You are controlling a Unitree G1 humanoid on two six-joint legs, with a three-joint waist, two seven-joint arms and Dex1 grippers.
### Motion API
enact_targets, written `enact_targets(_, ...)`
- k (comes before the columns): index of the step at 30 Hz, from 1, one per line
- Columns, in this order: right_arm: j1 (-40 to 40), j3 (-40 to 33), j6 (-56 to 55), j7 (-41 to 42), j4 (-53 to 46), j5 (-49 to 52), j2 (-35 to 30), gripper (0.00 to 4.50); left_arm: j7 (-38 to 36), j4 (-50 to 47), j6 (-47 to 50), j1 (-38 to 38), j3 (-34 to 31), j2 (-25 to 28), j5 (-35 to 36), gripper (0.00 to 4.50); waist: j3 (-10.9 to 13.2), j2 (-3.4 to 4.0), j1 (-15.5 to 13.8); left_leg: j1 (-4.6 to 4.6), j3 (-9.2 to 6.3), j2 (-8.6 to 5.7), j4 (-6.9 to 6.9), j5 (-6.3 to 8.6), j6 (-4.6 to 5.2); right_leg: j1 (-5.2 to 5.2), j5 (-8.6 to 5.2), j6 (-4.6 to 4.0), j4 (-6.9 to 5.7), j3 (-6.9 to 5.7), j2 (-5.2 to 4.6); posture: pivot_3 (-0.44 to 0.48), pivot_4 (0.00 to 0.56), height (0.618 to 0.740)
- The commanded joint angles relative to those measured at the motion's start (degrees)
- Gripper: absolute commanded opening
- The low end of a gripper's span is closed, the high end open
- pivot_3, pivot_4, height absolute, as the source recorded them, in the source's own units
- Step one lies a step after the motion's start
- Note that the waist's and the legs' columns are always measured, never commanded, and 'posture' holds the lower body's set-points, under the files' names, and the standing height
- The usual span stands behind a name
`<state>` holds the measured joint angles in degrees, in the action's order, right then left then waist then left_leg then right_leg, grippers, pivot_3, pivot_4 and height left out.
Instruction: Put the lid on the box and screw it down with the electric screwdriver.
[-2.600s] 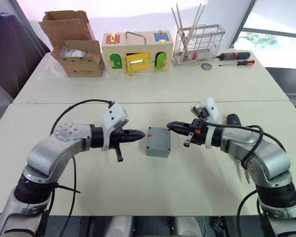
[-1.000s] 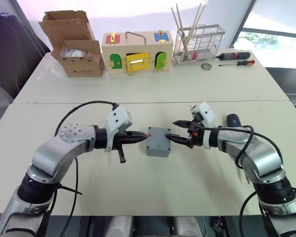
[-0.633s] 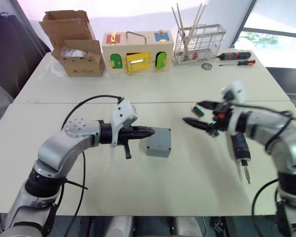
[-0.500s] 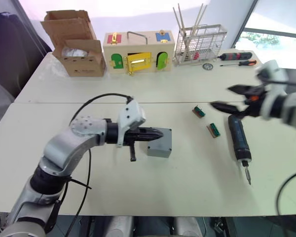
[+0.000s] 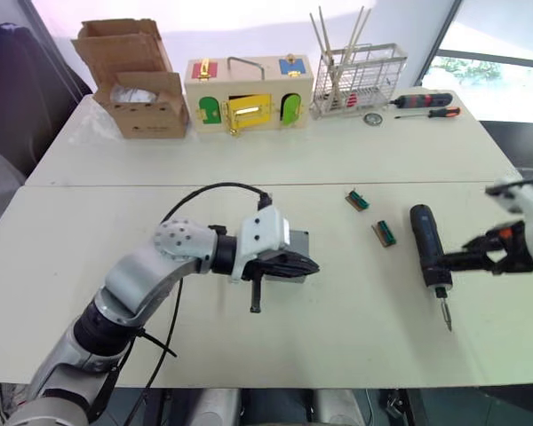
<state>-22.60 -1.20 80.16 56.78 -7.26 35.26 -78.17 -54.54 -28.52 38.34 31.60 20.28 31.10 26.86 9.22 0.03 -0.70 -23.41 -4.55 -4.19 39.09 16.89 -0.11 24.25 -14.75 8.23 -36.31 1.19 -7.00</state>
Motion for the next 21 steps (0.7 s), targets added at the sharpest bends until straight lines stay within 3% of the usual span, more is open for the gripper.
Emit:
enact_targets(1, -1.64, 0.89, 1.12, -0.14, 2.78, -0.23, 0.43, 4.47, 0.62, -2.05, -1.23, -0.16, 0.57, -0.44, -0.87, 0.0, 0.0, 0.01, 0.01, 0.0, 0.0, 0.0, -0.01, 0.0, 0.0, 0.01, 0.0, 0.0, -0.01, 0.0, 0.0, 0.0, 0.15, 0.73)
enact_targets(15, -15.47, 13.05, 4.55, -3.86, 19.03, -6.14, 10.5, 4.47, 4.87, -4.76, 1.24, -2.44, 1.07, -2.28, -0.91, 0.0, 0.0, 0.0, -0.02, -0.01, -0.02, -0.01, -0.03, -0.09, -0.15, 0.05, 0.0, 0.01, 0.0, -0.01, 0.0, 0.0, 0.15, 0.73)
enact_targets(21, -16.81, 19.72, 3.21, -2.65, 19.39, -8.63, 11.64, 4.47, 6.07, -4.89, 1.64, -2.79, 1.43, -2.85, -1.22, 0.0, -0.04, -0.08, 0.0, 0.0, -0.03, -0.01, -0.01, -0.09, -0.17, 0.01, 0.0, 0.01, 0.0, -0.02, 0.01, 0.0, 0.15, 0.73)
